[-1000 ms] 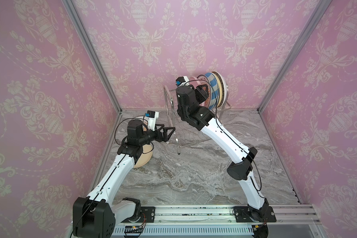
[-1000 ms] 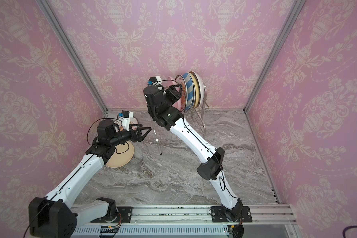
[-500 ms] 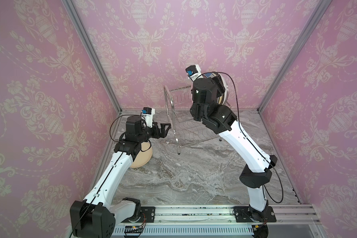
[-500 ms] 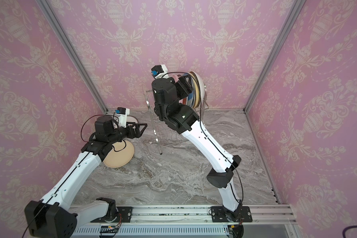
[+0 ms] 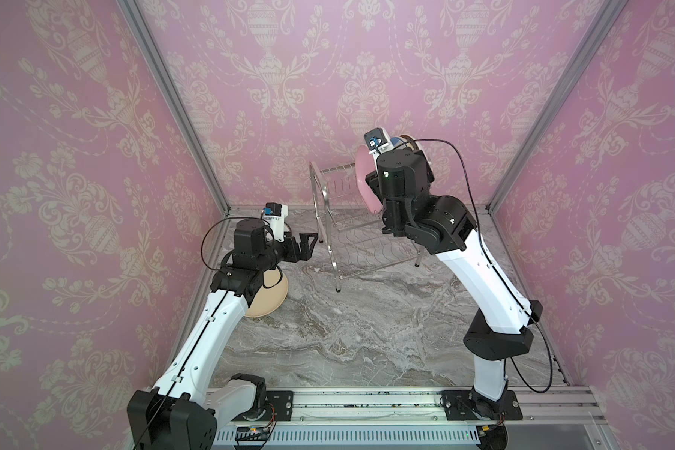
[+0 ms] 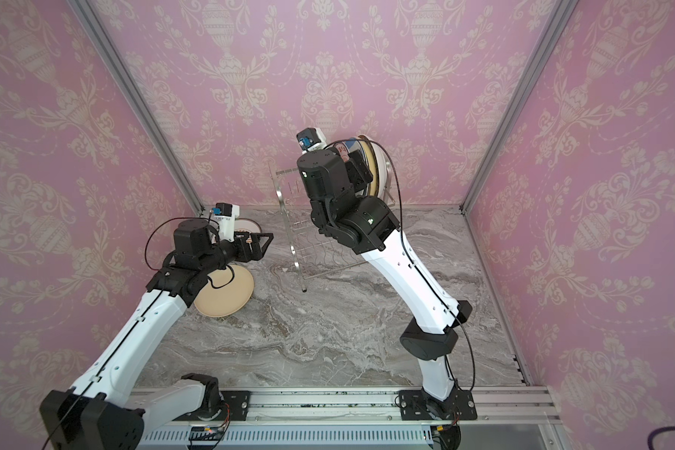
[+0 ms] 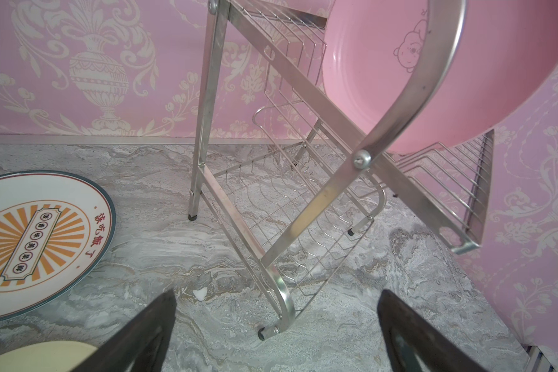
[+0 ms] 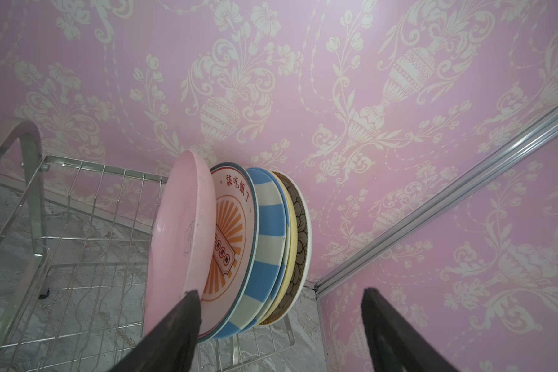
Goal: Load plates into a dish rack
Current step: Place the plate on the dish rack, then pick up the plate from the middle-left of the table.
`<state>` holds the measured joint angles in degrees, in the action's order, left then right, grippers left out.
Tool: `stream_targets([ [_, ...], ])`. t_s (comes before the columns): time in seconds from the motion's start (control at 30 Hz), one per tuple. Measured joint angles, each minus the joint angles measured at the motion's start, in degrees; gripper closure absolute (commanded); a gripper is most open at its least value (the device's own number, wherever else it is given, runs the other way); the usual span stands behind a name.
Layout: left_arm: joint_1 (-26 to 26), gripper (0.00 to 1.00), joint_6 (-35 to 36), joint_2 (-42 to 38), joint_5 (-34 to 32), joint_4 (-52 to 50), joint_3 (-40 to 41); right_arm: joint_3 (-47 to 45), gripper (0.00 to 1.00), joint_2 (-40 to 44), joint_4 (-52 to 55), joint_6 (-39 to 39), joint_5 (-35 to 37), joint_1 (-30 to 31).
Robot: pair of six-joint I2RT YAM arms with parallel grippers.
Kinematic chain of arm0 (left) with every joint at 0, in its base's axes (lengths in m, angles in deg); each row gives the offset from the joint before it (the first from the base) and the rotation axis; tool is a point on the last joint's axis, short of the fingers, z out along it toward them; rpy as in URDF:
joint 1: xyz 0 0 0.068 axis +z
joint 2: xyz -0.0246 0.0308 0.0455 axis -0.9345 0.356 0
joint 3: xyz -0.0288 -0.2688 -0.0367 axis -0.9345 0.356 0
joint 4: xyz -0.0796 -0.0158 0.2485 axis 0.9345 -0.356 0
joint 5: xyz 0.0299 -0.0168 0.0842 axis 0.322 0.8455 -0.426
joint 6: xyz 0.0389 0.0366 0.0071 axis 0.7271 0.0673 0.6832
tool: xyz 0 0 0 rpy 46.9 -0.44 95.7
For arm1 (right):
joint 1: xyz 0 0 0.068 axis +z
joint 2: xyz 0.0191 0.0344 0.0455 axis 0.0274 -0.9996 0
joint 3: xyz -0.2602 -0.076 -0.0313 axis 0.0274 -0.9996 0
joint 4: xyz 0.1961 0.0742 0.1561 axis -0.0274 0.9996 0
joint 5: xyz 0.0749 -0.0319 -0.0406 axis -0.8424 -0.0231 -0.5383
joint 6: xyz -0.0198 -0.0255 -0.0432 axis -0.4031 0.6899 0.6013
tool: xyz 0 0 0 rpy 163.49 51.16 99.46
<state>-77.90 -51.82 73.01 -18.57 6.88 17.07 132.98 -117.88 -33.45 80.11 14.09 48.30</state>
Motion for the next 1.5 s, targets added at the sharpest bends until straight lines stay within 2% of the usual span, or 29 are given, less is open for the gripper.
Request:
stream_targets([
  [0.1,2.5,0.01,-0.3,0.2,-0.7,-1.2,-1.5,-0.1,0.21,0.6,3.2,-3.5,-6.3,-0.2],
  [0.23,9.5,0.01,-1.2,0.7,-1.4,-2.6,-2.9,-2.7,0.21,3.5,6.1,-9.0,-19.2,0.1],
  [0.37,15.0,0.01,-1.5,1.0,-4.0,-5.0,-3.1,-6.8,0.22,6.0,6.1,-12.8,-31.1,3.3],
  [0.53,21.3,0.01,-4.0,0.2,-6.1,-5.2,-0.6,-6.9,0.26,1.4,4.7,-16.8,-43.9,10.1],
  [0.63,27.6,0.01,-7.2,-1.3,-6.2,-3.3,4.3,-10.1,0.26,-2.3,1.6,-20.7,-51.4,11.3],
  [0.73,32.1,0.01,-9.6,-1.6,-6.3,-2.2,8.3,-13.6,0.26,-6.2,-0.9,-24.1,-55.9,11.0],
  [0.87,34.6,0.01,-11.4,-1.4,-6.2,0.0,11.9,-13.9,0.25,-12.5,-3.0,-27.5,-59.1,11.0],
  [1.1,38.6,0.01,-12.5,0.9,-6.2,3.1,14.8,-10.4,0.26,-23.2,-6.2,-33.1,-58.6,10.2],
  [1.23,39.0,0.01,-12.5,1.6,-6.1,4.9,15.8,-10.1,0.27,-28.0,-9.5,-36.1,-56.5,8.6],
  [1.37,39.0,0.01,-12.5,3.1,-6.1,7.0,17.5,-6.1,0.29,-34.8,-10.6,-39.4,-57.2,5.9],
  [1.5,39.0,0.01,-12.5,5.9,-6.1,9.2,20.0,-6.7,0.29,-38.3,-11.8,-42.2,-57.8,3.8],
])
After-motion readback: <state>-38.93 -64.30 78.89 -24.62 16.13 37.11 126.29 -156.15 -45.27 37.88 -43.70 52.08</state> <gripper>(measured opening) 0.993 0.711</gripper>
